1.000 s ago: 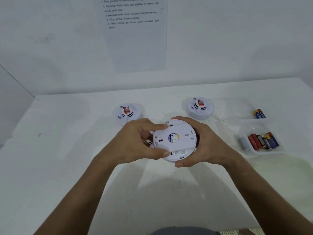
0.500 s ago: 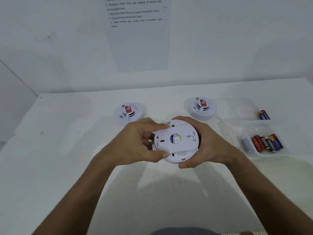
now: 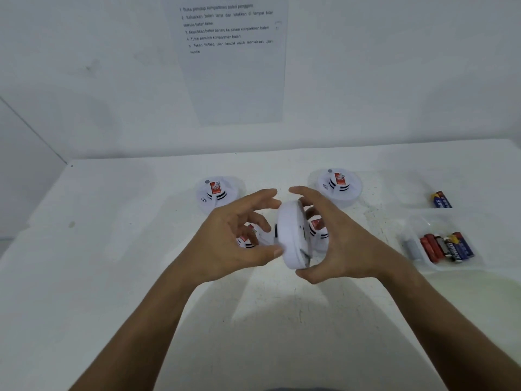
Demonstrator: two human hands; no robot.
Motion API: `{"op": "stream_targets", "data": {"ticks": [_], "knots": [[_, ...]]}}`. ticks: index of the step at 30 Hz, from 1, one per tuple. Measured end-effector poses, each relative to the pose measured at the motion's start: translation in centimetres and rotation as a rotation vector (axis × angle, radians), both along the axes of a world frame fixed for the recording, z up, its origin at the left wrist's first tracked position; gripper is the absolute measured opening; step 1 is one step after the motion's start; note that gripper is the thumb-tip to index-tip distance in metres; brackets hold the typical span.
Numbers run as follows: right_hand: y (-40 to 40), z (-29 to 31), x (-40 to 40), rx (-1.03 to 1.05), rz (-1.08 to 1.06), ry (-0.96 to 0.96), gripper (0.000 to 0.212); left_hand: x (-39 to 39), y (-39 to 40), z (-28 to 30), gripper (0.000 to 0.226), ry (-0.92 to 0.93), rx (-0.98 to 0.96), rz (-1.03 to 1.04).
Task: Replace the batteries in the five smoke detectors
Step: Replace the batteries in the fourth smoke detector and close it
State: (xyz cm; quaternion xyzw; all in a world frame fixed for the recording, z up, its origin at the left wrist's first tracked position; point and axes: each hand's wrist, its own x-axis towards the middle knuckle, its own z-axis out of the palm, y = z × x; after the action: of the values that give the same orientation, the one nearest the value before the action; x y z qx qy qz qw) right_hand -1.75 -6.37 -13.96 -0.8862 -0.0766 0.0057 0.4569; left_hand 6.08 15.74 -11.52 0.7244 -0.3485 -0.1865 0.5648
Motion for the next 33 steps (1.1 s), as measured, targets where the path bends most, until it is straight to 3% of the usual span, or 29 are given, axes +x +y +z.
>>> {"op": "stream_targets", "data": {"ticks": [5, 11, 23, 28, 33], "knots": [[0.2, 0.1, -0.1, 0.227, 0.021, -0.010, 0.091, 0.0, 0.3, -0.9, 0.085, 0.016, 0.122, -0.009], [0.6, -0.2, -0.5, 0.506, -0.012, 0.022, 0.096, -0.1, 0.0, -1.2, 0.083, 0.049, 0.144, -0.090], [0.5, -0.1, -0.1, 0.347, -0.025, 0.020, 0.096, -0.4, 0.5, -0.9, 0.077, 0.006, 0.044, -0.021], [0.6, -0.9, -0.2, 0.305, -0.060, -0.017, 0.096, -0.3, 0.4, -0.9, 0.077, -0.165, 0.136, 0.003], [0.9, -1.2, -0.6, 0.326, -0.078, -0.024, 0.094, -0.3, 0.5, -1.2, 0.079, -0.209, 0.176, 0.018]]}}
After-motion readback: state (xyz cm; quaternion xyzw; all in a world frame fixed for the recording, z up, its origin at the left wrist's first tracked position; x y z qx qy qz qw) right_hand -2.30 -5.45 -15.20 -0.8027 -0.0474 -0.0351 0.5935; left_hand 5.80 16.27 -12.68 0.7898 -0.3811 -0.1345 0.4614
